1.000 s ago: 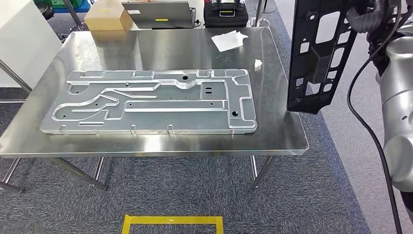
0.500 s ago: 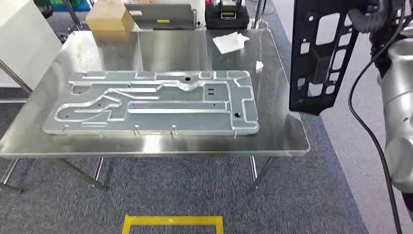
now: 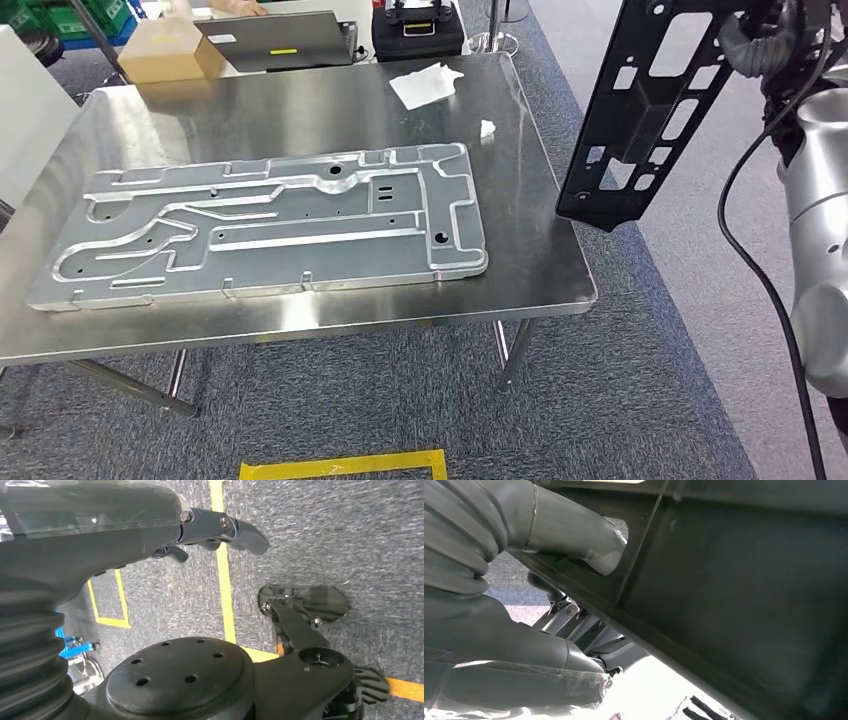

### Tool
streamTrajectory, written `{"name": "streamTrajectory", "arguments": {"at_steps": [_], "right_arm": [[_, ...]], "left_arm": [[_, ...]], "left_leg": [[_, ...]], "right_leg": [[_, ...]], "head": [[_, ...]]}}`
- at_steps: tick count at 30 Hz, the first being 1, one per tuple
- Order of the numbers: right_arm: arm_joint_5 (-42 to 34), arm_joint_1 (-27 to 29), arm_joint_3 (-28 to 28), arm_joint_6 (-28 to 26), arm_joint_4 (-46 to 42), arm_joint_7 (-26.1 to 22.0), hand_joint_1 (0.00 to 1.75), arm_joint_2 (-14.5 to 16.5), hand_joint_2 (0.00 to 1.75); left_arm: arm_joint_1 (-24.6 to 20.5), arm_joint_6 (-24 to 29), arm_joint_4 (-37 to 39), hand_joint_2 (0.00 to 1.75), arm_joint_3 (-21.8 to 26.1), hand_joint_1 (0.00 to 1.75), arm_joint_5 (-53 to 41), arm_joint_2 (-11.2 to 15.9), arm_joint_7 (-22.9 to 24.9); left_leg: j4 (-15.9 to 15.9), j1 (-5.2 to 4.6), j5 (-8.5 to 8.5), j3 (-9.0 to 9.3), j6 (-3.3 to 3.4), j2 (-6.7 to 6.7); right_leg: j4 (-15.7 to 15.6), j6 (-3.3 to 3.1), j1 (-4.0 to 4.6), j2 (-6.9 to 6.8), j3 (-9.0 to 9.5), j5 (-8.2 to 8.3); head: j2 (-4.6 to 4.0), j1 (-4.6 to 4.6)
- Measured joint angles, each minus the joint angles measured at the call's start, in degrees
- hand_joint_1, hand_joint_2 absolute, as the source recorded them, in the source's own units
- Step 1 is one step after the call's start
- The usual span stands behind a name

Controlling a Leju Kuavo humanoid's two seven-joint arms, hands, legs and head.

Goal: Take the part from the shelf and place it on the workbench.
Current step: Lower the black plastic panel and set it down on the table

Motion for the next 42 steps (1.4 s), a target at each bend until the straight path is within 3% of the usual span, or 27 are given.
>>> {"name": "streamTrajectory", "arguments": {"at_steps": [3, 4, 5, 6, 8, 10, 11, 13, 15, 18, 19, 21, 28, 42], "right_arm": [[0.1, 0.3, 0.2, 0.2, 0.2, 0.0, 1.75, 0.5, 1.75], [0.1, 0.4, 0.2, 0.2, 0.3, 0.1, 1.75, 0.6, 1.75], [0.1, 0.6, 0.3, 0.2, 0.3, 0.1, 1.75, 0.7, 1.75], [0.1, 0.6, 0.3, 0.2, 0.3, 0.1, 1.75, 0.8, 1.75], [0.1, 0.6, 0.4, 0.2, 0.4, 0.1, 1.75, 0.9, 1.75], [0.2, 0.6, 0.4, 0.3, 0.4, 0.1, 1.75, 1.0, 1.75], [0.2, 0.6, 0.4, 0.4, 0.5, 0.2, 1.75, 1.0, 1.75], [0.4, 0.7, 0.5, 0.6, 0.5, 0.2, 1.75, 1.0, 1.75], [0.6, 0.6, 0.5, 0.7, 0.6, 0.3, 1.75, 1.0, 1.75], [0.8, 0.5, 0.7, 0.9, 0.7, 0.5, 1.75, 1.3, 1.75], [0.9, 0.5, 0.8, 1.0, 0.7, 0.5, 1.75, 1.3, 1.75], [0.9, 0.4, 0.8, 1.0, 0.8, 0.7, 1.75, 1.3, 1.75], [1.1, 0.3, 0.9, 1.5, 0.8, 0.7, 1.75, 1.0, 1.75], [1.0, 1.2, 1.6, 2.0, 0.8, -0.6, 1.75, 0.7, 1.75]], "left_arm": [[0.1, 0.0, 0.0, 1.75, 0.3, 0.00, 0.0, 0.0, 0.1], [0.1, 0.0, 0.0, 1.75, 0.4, 0.00, 0.0, 0.0, 0.1], [0.1, 0.0, 0.0, 1.75, 0.4, 0.00, 0.0, 0.0, 0.1], [0.0, 0.0, 0.0, 1.75, 0.5, 0.00, 0.1, 0.0, 0.2], [0.1, 0.0, 0.0, 1.75, 0.5, 0.00, 0.0, 0.1, 0.3], [0.0, 0.0, 0.0, 1.75, 0.6, 0.00, 0.0, 0.2, 0.4], [0.0, 0.0, 0.0, 1.75, 0.6, 0.00, 0.0, 0.3, 0.4], [0.0, 0.0, 0.0, 1.75, 0.7, 0.00, 0.0, 0.2, 0.5], [0.0, 0.0, 0.0, 1.75, 0.7, 0.00, 0.0, 0.2, 0.5], [0.0, 0.1, 0.0, 1.75, 0.9, 0.00, 0.3, 0.1, 0.5], [0.1, 0.2, 0.0, 1.75, 1.1, 0.00, 0.5, 0.1, 0.5], [0.1, 0.3, 0.0, 1.75, 1.5, 0.00, 0.9, 0.1, 0.5], [0.2, 0.5, 0.0, 1.75, 2.9, 0.00, 2.0, 0.0, 0.5], [0.2, 1.6, 0.0, 1.75, 4.7, 0.00, 2.0, 0.0, 0.9]], "left_leg": [[10.9, 0.02, -4.38, -6.04, 0.02, -1.49], [13.0, -0.04, -4.46, -7.61, 0.23, -1.60], [13.0, -0.17, -3.33, -8.24, 0.62, -1.65], [10.9, -0.39, -1.24, -7.84, 1.19, -1.68], [3.6, -1.07, 3.38, -5.34, 2.83, -1.79], [-1.0, -1.66, 5.31, -3.73, 3.88, -1.69], [-1.5, -1.82, 5.31, -3.62, 3.98, -1.60], [-2.5, -1.79, 6.11, -3.34, 3.91, -1.49], [-3.7, -1.73, 7.04, -2.97, 3.54, -1.54], [-3.5, -2.20, 7.18, -3.36, 2.99, -1.88], [-3.4, -2.25, 7.27, -3.52, 3.17, -1.92], [-3.4, -2.25, 7.45, -3.63, 3.33, -1.96], [-3.3, -2.26, 7.57, -3.76, 3.64, -1.98], [-3.3, -2.26, 7.50, -3.83, 3.78, -1.97]], "right_leg": [[-0.1, -0.39, 0.32, 0.71, 0.16, -0.14], [-0.1, -0.45, 0.51, 0.94, 0.21, -0.17], [-0.1, -0.49, 0.73, 1.14, 0.30, -0.19], [-0.1, -0.52, 0.98, 1.34, 0.44, -0.21], [-0.2, -0.52, 1.37, 1.62, 0.76, -0.21], [-0.4, -0.25, 1.38, 1.73, 0.92, -0.04], [-0.5, 0.03, 1.28, 1.74, 0.96, 0.12], [-0.9, 0.75, 1.08, 1.67, 1.06, 0.49], [-0.9, 1.19, 1.14, 1.42, 1.18, -0.25], [-2.0, 0.08, 1.30, 1.19, 1.82, 0.46], [-2.2, -0.09, 1.30, 1.13, 1.78, 1.07], [-2.5, 0.35, 1.30, 1.02, 1.82, 1.32], [-3.2, 0.73, 1.29, 1.03, 2.03, 1.63], [-3.3, 0.86, 1.30, 1.05, 2.03, 1.68]], "head": [[0.00, 0.00], [0.00, 0.00], [0.00, 0.00], [0.00, 0.00], [0.00, 0.00], [0.00, 0.00], [-0.01, 0.00], [-0.01, 0.00], [-0.01, -0.01], [0.00, 0.02], [0.00, 0.04], [0.00, 0.07], [-0.01, 0.07], [0.00, 0.07]]}}
